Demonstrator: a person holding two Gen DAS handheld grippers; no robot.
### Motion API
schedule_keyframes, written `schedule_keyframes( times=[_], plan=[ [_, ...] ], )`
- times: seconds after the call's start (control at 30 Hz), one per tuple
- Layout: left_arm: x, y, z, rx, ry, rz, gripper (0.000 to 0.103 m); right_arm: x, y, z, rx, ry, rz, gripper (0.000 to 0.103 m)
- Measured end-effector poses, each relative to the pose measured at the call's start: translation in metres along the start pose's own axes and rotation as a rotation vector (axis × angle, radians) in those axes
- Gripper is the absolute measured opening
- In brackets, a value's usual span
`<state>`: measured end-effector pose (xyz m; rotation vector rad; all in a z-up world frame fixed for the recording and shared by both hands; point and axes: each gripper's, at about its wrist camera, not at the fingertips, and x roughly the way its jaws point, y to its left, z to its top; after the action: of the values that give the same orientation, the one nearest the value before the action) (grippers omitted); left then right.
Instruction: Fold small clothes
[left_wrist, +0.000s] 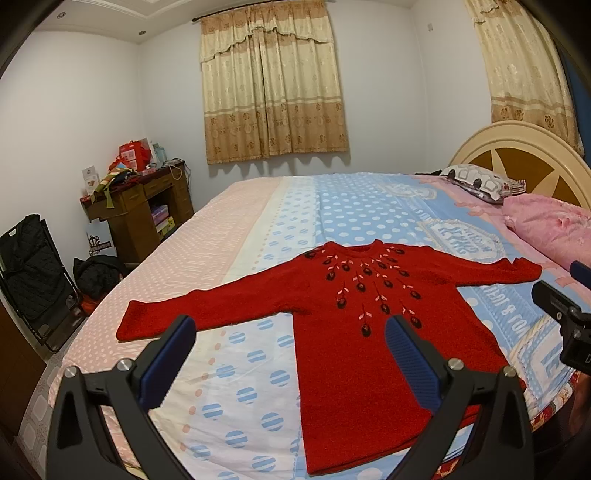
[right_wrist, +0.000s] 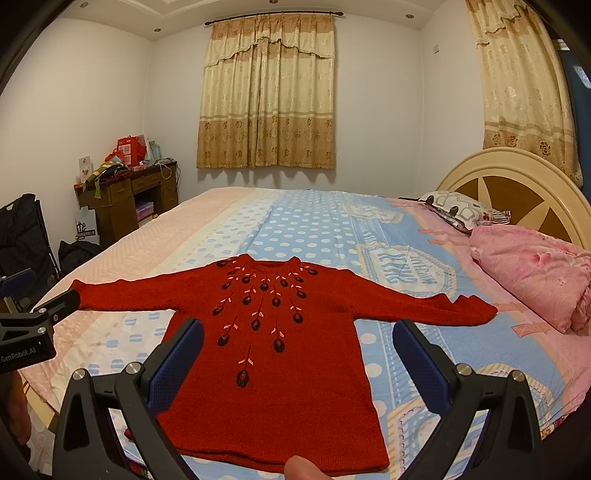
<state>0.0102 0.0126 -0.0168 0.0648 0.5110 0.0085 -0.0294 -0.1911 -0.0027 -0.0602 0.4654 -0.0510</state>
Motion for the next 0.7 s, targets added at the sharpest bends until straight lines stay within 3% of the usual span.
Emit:
schedule_keyframes(
  times=[0.7],
  plan=[
    [0.0026,0.003,-0.0012,0.002,0.002,0.003,0.103,0.0024,0.0022,-0.0036,-0.006,0.009,0.0,0.102]
  ],
)
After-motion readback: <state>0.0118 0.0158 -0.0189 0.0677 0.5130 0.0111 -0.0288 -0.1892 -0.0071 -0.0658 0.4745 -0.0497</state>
